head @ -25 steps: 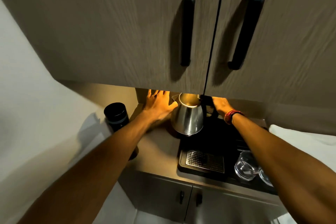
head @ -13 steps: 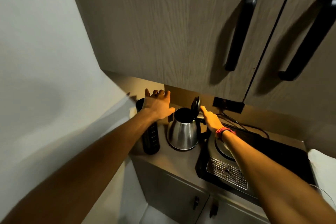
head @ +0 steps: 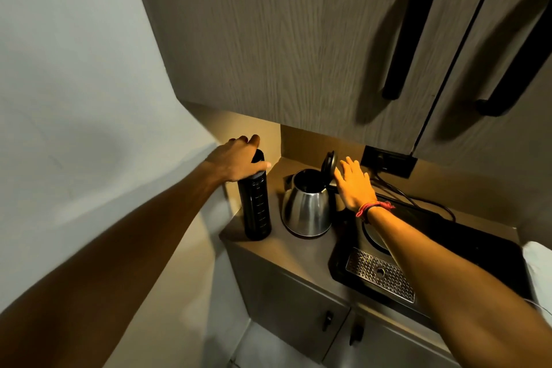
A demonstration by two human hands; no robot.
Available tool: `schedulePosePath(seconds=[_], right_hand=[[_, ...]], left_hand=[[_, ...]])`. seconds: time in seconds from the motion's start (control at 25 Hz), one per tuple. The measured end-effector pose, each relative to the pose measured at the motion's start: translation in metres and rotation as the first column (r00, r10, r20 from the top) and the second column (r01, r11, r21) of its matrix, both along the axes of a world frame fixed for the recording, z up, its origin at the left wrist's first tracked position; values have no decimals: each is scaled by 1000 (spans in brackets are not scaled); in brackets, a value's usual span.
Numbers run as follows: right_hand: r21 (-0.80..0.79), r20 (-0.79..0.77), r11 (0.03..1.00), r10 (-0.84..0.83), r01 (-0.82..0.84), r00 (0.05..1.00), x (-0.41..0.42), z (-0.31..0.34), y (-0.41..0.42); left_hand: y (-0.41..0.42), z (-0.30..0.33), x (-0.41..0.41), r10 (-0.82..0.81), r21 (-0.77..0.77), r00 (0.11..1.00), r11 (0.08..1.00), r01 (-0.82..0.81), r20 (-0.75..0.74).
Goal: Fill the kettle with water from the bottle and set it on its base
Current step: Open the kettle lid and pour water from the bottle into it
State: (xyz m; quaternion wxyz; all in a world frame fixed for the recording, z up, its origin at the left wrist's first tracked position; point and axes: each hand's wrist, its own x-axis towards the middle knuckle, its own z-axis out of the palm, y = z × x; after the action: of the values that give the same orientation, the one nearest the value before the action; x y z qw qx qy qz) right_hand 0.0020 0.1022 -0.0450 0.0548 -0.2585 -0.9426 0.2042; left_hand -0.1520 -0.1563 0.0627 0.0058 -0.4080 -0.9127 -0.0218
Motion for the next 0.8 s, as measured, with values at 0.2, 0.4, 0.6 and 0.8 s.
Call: schedulePosePath(seconds=[0.2, 0.4, 0.6, 0.8], right_hand=[[-30, 23, 999, -41, 42, 999, -2, -4, 2], [-6, 34, 999, -33, 33, 999, 0, -4, 4], [27, 28, 1000, -15, 15, 999, -1, -5, 3], [39, 35, 998, -44, 43, 998, 0, -7, 5]], left_hand=[[1, 10, 2, 91, -43, 995, 995, -89, 43], [3, 10, 15, 142, 110, 972, 986, -122, -188], [33, -43, 59, -273, 183, 911, 923, 338, -308], [51, -155, 110, -195, -112, 968, 970, 214, 159]])
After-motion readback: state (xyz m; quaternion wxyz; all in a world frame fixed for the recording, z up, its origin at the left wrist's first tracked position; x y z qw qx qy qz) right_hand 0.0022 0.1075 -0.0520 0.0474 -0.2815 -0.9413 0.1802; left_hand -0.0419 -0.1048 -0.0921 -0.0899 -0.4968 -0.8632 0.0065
